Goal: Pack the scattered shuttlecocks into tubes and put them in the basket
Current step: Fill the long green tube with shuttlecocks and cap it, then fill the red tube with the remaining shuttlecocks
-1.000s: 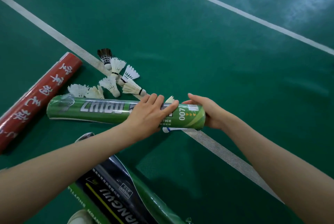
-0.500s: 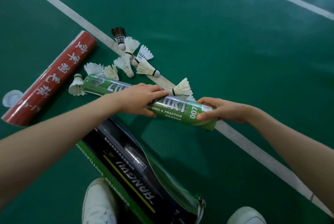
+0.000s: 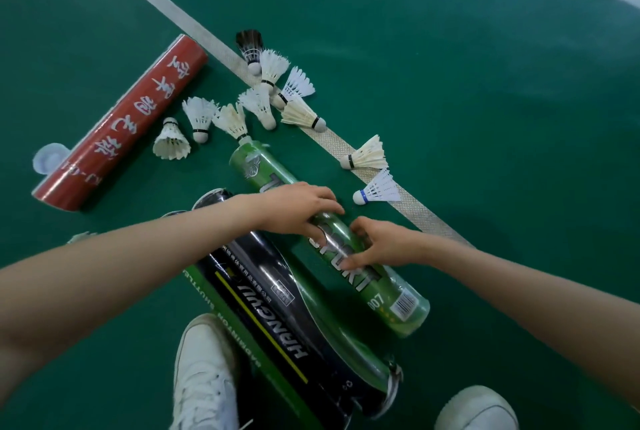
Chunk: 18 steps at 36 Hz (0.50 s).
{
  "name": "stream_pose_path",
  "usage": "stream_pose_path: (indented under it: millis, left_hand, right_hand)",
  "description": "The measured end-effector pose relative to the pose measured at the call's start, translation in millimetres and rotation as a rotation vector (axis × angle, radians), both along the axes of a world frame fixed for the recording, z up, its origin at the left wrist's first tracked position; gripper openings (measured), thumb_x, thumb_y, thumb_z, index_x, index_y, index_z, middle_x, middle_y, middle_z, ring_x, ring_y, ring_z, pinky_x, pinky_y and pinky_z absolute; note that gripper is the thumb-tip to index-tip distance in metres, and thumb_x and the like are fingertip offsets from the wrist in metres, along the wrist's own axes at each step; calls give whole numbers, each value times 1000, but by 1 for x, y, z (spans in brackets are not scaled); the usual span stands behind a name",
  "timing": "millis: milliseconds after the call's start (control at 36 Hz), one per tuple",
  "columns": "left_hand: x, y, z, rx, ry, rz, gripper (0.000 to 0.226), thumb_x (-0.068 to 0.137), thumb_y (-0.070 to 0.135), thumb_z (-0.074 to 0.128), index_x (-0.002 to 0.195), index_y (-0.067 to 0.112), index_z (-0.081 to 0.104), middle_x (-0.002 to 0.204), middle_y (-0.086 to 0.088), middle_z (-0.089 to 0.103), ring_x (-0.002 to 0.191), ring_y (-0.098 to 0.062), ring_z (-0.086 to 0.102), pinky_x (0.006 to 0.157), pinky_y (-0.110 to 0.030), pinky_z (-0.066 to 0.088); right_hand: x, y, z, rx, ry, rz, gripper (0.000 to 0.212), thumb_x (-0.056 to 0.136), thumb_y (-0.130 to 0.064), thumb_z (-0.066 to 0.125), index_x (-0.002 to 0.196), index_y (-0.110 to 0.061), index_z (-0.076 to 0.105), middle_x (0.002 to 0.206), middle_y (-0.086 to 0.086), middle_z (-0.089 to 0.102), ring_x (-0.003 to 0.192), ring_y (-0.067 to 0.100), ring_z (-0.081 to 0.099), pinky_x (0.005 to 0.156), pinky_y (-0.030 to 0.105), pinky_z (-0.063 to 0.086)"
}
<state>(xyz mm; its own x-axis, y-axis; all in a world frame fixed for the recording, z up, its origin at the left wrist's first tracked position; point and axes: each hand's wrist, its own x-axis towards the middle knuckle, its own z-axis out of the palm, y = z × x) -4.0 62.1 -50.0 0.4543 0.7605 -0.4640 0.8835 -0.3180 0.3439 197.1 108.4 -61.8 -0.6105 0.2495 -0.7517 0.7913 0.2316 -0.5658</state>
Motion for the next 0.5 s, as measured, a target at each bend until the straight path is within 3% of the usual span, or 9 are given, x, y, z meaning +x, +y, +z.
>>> stream_pose_path:
  millis: [111,194,306,389,500]
  left_hand:
    - [-15,1,1,31,-21,31,51,82,52,63,126,27,56,128,8,52,112,-12,50,99,-32,38]
    - [-35,1,11,47,-80,217,36,84,47,63,113,25,63,115,10,57,97,-6,55,88,-29,48]
    - [-79,-3,20,183,-17,499,21,89,40,58,101,25,66,101,10,61,87,-6,57,75,-29,50]
    - [-118,-11,27,245,29,750,21,89,32,60,106,20,65,107,2,59,99,-15,54,84,-34,48]
    - [-174,-20,28,323,228,1039,30,84,25,61,113,16,64,123,-9,51,117,-28,43,99,-42,38]
  right_hand:
    - [-16,8,10,57,69,17,64,77,-50,71,127,-18,48,119,-2,56,105,14,56,93,30,47]
    - [-34,22,13,63,113,1,57,81,-44,70,128,-17,50,122,-1,58,105,13,57,93,26,46]
    - [-73,42,19,185,211,11,52,84,-38,69,126,-14,51,123,3,59,104,14,57,93,27,45]
    - [-112,52,29,328,305,95,50,88,-34,66,129,-12,49,127,4,56,111,16,54,95,25,42]
    - [-169,62,36,503,398,251,49,91,-31,61,134,-14,45,133,6,50,123,20,45,107,33,35]
